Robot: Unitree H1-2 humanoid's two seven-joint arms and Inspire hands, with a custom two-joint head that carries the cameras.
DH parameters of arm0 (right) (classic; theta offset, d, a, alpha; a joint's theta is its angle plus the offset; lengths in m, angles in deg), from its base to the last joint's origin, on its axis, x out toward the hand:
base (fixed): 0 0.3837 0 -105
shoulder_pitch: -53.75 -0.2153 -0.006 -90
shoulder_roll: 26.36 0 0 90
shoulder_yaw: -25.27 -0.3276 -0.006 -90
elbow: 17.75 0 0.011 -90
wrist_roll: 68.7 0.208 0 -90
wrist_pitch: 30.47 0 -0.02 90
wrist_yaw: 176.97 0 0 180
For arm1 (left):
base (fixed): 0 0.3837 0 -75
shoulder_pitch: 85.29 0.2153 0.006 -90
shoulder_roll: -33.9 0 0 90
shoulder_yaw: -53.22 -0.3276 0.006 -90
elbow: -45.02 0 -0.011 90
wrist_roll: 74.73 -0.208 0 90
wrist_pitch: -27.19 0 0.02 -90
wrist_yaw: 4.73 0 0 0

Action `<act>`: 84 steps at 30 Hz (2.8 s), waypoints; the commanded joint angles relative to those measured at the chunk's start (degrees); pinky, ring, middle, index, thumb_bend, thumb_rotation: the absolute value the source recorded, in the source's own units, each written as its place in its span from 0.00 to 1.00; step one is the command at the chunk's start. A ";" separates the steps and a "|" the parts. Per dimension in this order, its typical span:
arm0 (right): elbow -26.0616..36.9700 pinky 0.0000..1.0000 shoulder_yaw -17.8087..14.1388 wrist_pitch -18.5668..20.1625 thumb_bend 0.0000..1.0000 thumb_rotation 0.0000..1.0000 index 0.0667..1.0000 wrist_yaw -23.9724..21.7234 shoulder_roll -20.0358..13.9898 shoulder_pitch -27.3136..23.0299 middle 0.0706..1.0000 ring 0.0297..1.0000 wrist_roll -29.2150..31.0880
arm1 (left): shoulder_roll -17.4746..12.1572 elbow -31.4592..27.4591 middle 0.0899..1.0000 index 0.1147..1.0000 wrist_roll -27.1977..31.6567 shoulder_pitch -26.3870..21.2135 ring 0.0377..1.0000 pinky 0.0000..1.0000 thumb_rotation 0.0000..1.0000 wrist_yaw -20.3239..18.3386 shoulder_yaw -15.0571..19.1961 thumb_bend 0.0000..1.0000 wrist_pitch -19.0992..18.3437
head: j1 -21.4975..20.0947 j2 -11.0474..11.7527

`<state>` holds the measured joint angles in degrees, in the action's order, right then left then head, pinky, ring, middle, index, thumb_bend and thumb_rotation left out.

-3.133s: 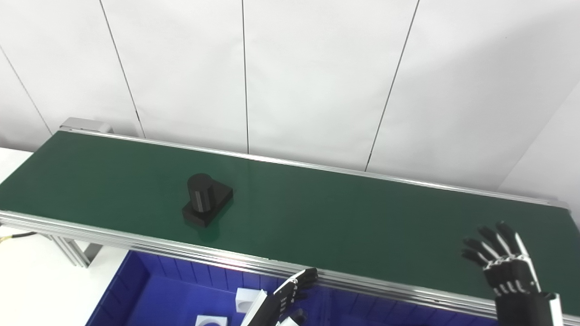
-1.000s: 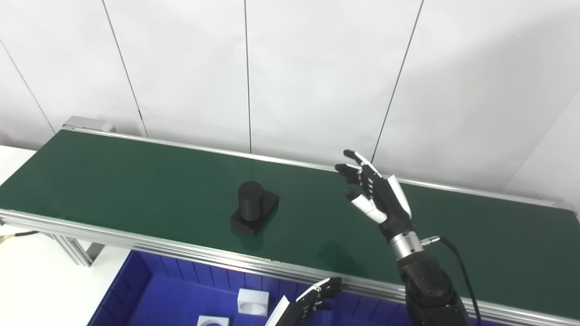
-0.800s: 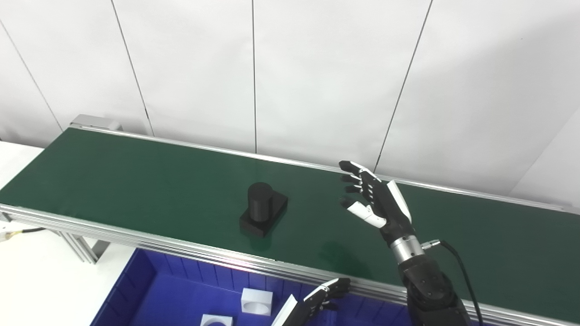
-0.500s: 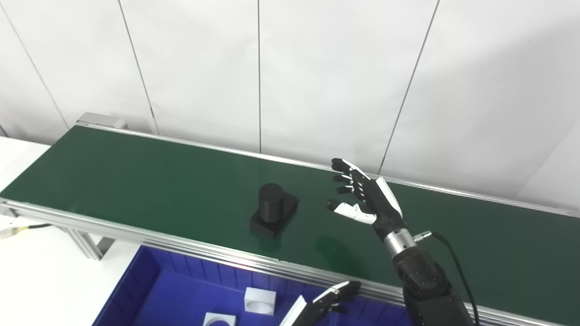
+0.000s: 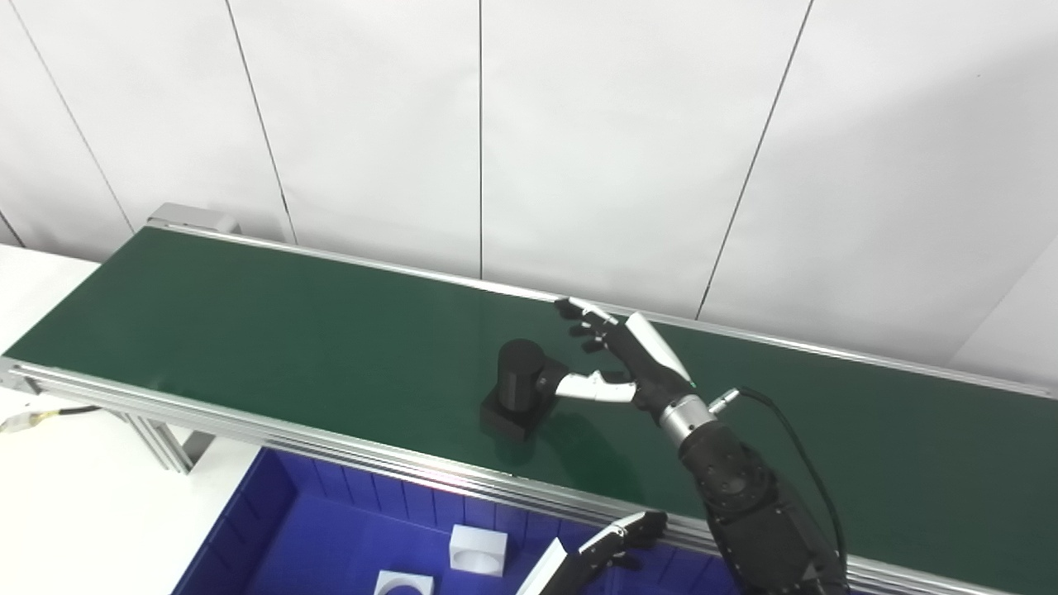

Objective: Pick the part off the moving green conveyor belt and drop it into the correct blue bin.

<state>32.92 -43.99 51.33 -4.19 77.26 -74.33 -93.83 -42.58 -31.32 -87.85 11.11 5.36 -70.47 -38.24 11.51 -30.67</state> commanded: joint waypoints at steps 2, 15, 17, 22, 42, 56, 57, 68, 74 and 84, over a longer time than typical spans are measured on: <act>-1.07 0.65 1.07 0.42 0.94 0.59 0.88 3.61 1.51 -4.20 0.86 0.79 -2.88 | 3.79 -1.95 0.85 0.86 -1.25 1.96 0.84 0.76 0.86 1.21 -2.70 0.84 2.34 | 0.20 -0.23; -10.51 0.58 5.20 1.82 0.89 0.48 0.85 10.90 3.21 -7.05 0.84 0.76 -10.09 | 4.36 -3.26 0.86 0.86 -2.13 3.12 0.83 0.75 0.86 1.54 -3.55 0.83 2.33 | 0.77 0.12; -11.97 0.56 5.61 1.07 0.89 0.49 0.85 11.74 3.24 -7.50 0.83 0.73 -10.25 | 4.43 -3.55 0.85 0.86 -2.09 3.39 0.83 0.75 0.85 1.34 -3.53 0.84 2.32 | 0.87 0.14; -14.39 0.46 6.06 -1.26 0.82 0.32 0.76 16.29 3.69 -8.15 0.71 0.58 -10.38 | 4.44 -4.63 0.85 0.85 -1.82 4.04 0.83 0.75 0.83 1.00 -3.33 0.83 2.29 | 0.67 -0.30; -14.72 0.33 6.05 -5.94 0.50 0.00 0.48 22.96 2.77 -7.70 0.49 0.41 -9.94 | 3.61 -4.00 0.85 0.86 -0.27 3.80 0.85 0.79 0.83 0.46 -3.36 0.84 2.34 | -0.85 -0.40; -6.85 0.44 5.48 -6.72 0.51 0.00 0.49 20.41 -0.25 -5.93 0.43 0.39 -9.50 | 4.13 -3.53 0.84 0.87 -0.38 3.01 0.84 0.77 0.85 0.59 -2.98 0.84 2.33 | -3.08 -1.66; -4.99 0.44 5.02 -7.11 0.51 0.00 0.49 19.90 -1.08 -5.39 0.41 0.38 -9.06 | 4.30 -3.44 0.84 0.87 -0.57 2.84 0.84 0.77 0.86 0.75 -3.03 0.84 2.33 | -3.19 -1.71; 13.27 0.30 -1.55 -7.14 0.51 0.00 0.50 14.93 -10.20 1.72 0.41 0.36 -4.63 | 4.49 -2.26 0.85 0.89 0.80 0.55 0.85 0.81 0.90 0.76 -2.28 0.87 2.34 | -12.82 -4.15; 22.90 0.30 -4.65 -6.88 0.51 0.00 0.51 12.43 -14.34 7.24 0.42 0.35 -3.67 | 3.56 -4.69 0.85 0.90 2.94 0.40 0.85 0.82 0.94 -0.68 -0.81 0.88 2.34 | -20.08 -7.19; 38.71 0.33 -10.82 -2.15 0.51 0.00 0.51 9.83 -16.92 18.30 0.42 0.36 -4.91 | 1.25 -12.34 0.88 0.95 9.55 1.00 0.91 0.93 0.97 -8.28 5.19 0.82 -0.08 | -31.94 -12.45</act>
<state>68.58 -53.60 48.15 5.68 61.01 -56.06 -98.94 -41.77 -41.69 -79.12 12.46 -1.53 -65.93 -38.66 -18.11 -41.75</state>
